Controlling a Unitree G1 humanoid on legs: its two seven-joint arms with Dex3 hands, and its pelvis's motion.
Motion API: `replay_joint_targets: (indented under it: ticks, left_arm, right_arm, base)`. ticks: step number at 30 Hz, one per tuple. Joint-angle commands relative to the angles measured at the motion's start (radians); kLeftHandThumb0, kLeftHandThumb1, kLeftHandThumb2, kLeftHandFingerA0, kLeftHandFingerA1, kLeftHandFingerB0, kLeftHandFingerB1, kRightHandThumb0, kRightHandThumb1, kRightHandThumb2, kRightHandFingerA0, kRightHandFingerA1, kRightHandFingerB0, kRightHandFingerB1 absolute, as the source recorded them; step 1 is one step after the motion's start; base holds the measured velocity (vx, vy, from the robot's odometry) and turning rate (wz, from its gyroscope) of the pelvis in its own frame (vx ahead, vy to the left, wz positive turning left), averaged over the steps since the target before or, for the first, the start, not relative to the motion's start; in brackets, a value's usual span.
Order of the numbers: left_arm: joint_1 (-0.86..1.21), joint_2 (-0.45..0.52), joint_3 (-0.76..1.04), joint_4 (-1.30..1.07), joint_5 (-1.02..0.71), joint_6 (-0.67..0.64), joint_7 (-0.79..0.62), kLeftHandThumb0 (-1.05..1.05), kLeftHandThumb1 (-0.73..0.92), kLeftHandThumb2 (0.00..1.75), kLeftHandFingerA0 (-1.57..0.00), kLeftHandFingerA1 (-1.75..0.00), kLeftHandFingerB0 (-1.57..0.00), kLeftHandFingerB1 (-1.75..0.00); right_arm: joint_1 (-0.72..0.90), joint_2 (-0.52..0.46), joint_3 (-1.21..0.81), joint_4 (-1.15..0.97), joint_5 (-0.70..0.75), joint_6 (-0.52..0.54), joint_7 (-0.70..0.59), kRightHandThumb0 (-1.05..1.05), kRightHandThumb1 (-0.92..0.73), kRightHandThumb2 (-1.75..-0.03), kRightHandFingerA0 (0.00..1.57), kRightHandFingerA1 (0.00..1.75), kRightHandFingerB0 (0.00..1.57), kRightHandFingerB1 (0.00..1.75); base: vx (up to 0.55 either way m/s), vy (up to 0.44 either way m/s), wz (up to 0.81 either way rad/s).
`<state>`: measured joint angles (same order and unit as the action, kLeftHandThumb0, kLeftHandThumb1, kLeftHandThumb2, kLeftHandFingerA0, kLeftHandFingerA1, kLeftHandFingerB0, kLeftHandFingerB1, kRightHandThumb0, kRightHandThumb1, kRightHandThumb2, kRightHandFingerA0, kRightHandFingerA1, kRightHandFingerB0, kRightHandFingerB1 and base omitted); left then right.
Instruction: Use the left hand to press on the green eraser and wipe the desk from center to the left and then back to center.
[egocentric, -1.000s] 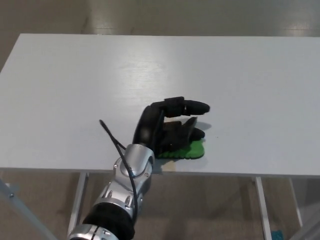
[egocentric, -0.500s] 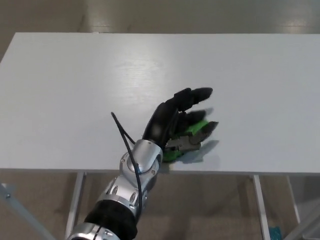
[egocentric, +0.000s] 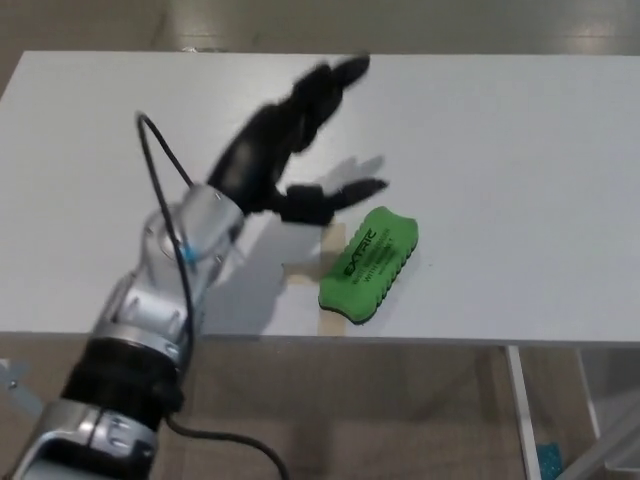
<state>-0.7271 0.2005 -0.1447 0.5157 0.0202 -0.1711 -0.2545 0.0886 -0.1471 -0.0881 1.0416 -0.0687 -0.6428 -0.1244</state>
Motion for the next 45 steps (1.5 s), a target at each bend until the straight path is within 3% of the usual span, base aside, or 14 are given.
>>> replay_joint_targets:
  ticks: [1,7,8,14,16,17,19,20,24,32,33,37,39,45]
  left_arm:
    - [0.016,0.089,0.062,-0.366,-0.158,0.138,-0.178,-0.91,0.58,0.59,0.00,0.00,0.00,-0.27]
    - [0.146,0.161,0.107,-0.627,-0.276,0.198,-0.245,-0.90,0.57,0.62,0.00,0.00,-0.02,-0.28]
    - [0.199,0.187,0.124,-0.691,-0.318,0.212,-0.268,-0.82,0.48,0.87,0.00,0.00,-0.01,-0.26]
    - [0.555,0.323,0.258,-0.968,-0.498,0.179,-0.400,-0.77,0.48,0.83,-0.07,-0.09,-0.04,-0.27]
    - [0.698,0.357,0.330,-1.026,-0.573,0.186,-0.455,-0.68,0.44,0.77,-0.09,-0.26,-0.04,-0.34]
    - [0.775,0.362,0.375,-1.033,-0.599,0.175,-0.488,-0.27,0.36,0.91,-0.08,-0.51,-0.10,-0.52]
    - [0.827,0.366,0.404,-1.036,-0.616,0.166,-0.509,-0.27,0.36,0.91,-0.08,-0.51,-0.10,-0.52]
    - [0.892,0.367,0.436,-1.041,-0.633,0.160,-0.529,-0.45,0.57,0.58,-0.28,-0.34,-0.24,-0.36]
    - [1.024,0.366,0.490,-1.045,-0.666,0.158,-0.566,-0.38,0.59,0.58,-0.29,-0.36,-0.33,-0.37]
    - [1.296,0.333,0.606,-0.813,-0.692,0.155,-0.709,-0.32,0.62,0.59,-0.48,-0.41,-0.46,-0.37]
    - [1.296,0.340,0.609,-0.726,-0.647,0.125,-0.715,-0.32,0.59,0.58,-0.49,-0.40,-0.49,-0.37]
    - [1.272,0.356,0.601,-0.512,-0.517,0.048,-0.682,-0.35,0.56,0.57,-0.53,-0.41,-0.53,-0.38]
    - [1.238,0.356,0.587,-0.384,-0.452,0.002,-0.644,-0.36,0.56,0.57,-0.57,-0.41,-0.53,-0.37]
    - [1.108,0.342,0.553,-0.043,-0.364,-0.071,-0.555,-0.35,0.55,0.57,-0.60,-0.42,-0.54,-0.37]
  right_arm:
    - [0.016,0.009,-0.008,0.021,0.009,0.014,0.000,-0.44,-0.75,-0.63,0.70,0.53,0.60,0.40]
    - [0.029,0.015,-0.021,0.029,0.037,0.000,0.042,-0.44,-0.76,-0.63,0.70,0.56,0.63,0.41]
    - [0.033,0.011,-0.023,0.029,0.040,0.001,0.051,-0.44,-0.76,-0.63,0.68,0.56,0.63,0.41]
    - [0.038,0.000,-0.045,0.015,0.052,-0.019,0.033,-0.42,-0.76,-0.63,0.67,0.55,0.59,0.40]
    - [0.021,-0.015,-0.063,-0.006,0.061,-0.015,0.018,-0.42,-0.75,-0.63,0.67,0.55,0.57,0.39]
    - [0.013,-0.017,-0.080,-0.021,0.078,-0.015,0.012,-0.41,-0.74,-0.62,0.70,0.53,0.55,0.38]
    - [0.008,-0.017,-0.092,-0.031,0.090,-0.015,0.009,-0.41,-0.74,-0.62,0.70,0.53,0.55,0.38]
    - [0.003,-0.016,-0.103,-0.048,0.100,-0.013,0.006,-0.40,-0.73,-0.62,0.70,0.53,0.54,0.38]
    - [-0.012,-0.021,-0.120,-0.084,0.108,0.001,0.006,-0.40,-0.73,-0.62,0.70,0.52,0.53,0.37]
    - [-0.035,-0.052,-0.159,-0.197,0.099,0.078,-0.023,-0.42,-0.73,-0.63,0.70,0.48,0.51,0.36]
    - [-0.034,-0.052,-0.164,-0.198,0.104,0.085,-0.015,-0.48,-0.61,-0.91,0.63,0.61,0.44,0.51]
    - [-0.017,-0.049,-0.170,-0.209,0.112,0.105,0.007,-0.48,-0.61,-0.91,0.64,0.62,0.43,0.51]
    - [-0.001,-0.038,-0.172,-0.222,0.114,0.114,0.013,-0.43,-0.73,-0.63,0.71,0.50,0.50,0.36]
    - [0.022,-0.020,-0.179,-0.225,0.107,0.106,0.003,-0.42,-0.74,-0.63,0.71,0.50,0.49,0.36]
  base:
    - [0.00,0.000,0.00]
    - [0.00,0.000,0.00]
    - [0.00,0.000,0.00]
    - [0.00,0.000,0.00]
    - [0.00,0.000,0.00]
    - [0.00,0.000,0.00]
    - [0.00,0.000,0.00]
    - [0.00,0.000,0.00]
    - [0.00,0.000,0.00]
    - [0.00,0.000,0.00]
    - [0.00,0.000,0.00]
    - [0.00,0.000,0.00]
    - [0.00,0.000,0.00]
    - [0.00,0.000,0.00]
